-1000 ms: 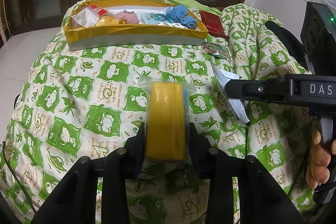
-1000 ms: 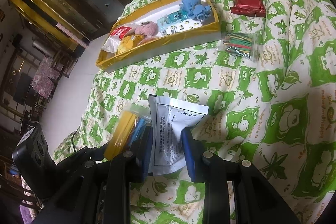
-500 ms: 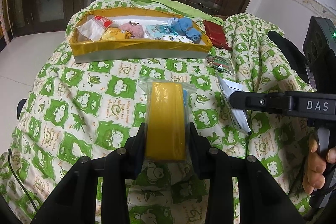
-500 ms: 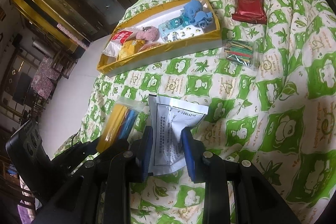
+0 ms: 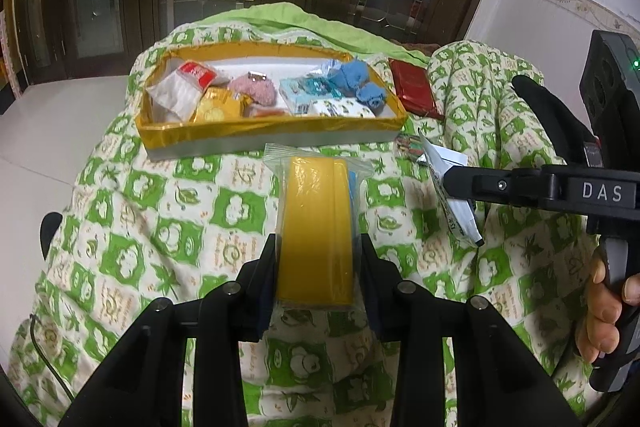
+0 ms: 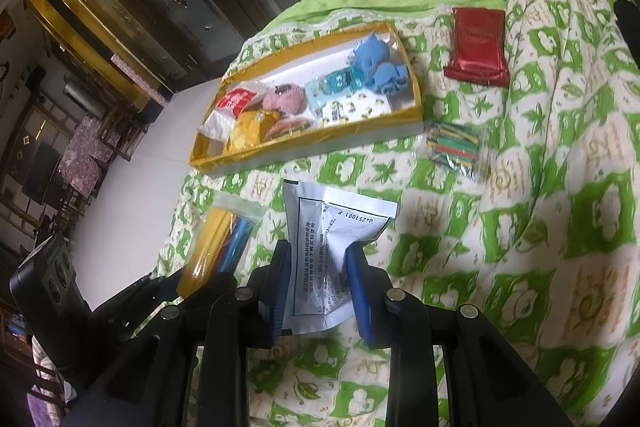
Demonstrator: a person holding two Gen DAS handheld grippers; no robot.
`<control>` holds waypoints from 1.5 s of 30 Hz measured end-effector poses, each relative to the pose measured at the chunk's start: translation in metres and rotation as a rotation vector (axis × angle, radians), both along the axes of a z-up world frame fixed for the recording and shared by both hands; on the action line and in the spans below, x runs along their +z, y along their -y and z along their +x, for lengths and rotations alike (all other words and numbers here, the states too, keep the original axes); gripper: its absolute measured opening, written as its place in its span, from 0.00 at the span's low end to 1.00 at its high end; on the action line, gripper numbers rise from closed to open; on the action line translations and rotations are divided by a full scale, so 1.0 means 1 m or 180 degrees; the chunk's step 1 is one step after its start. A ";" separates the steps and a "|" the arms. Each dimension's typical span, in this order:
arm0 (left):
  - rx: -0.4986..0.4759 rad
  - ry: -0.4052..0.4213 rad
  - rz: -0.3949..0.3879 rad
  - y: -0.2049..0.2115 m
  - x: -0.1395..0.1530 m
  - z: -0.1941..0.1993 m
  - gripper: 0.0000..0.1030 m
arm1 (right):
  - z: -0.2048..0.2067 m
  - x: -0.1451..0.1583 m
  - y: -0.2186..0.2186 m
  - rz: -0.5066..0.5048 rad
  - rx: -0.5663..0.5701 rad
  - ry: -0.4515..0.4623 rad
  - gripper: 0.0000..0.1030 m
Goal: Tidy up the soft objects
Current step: 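Carry yellow bar to tray with left tool while right tool carries white packet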
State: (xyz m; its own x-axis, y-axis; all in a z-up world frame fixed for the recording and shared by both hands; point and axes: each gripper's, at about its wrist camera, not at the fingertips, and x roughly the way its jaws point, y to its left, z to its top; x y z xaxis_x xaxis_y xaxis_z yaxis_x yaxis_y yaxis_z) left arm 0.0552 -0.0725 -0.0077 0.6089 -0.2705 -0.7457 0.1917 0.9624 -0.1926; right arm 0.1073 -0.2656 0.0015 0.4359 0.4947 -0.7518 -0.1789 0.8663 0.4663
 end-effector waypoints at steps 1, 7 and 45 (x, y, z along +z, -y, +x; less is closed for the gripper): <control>-0.0001 0.0007 0.0007 0.000 0.001 0.001 0.35 | 0.001 0.001 0.000 -0.0002 -0.0001 0.0006 0.30; -0.0019 0.0052 0.0061 0.003 0.007 0.011 0.35 | 0.011 0.007 0.001 -0.0044 -0.0007 0.0081 0.29; 0.0068 0.0176 0.0252 -0.010 0.031 0.094 0.35 | 0.094 0.032 -0.012 -0.0255 0.0108 0.0304 0.29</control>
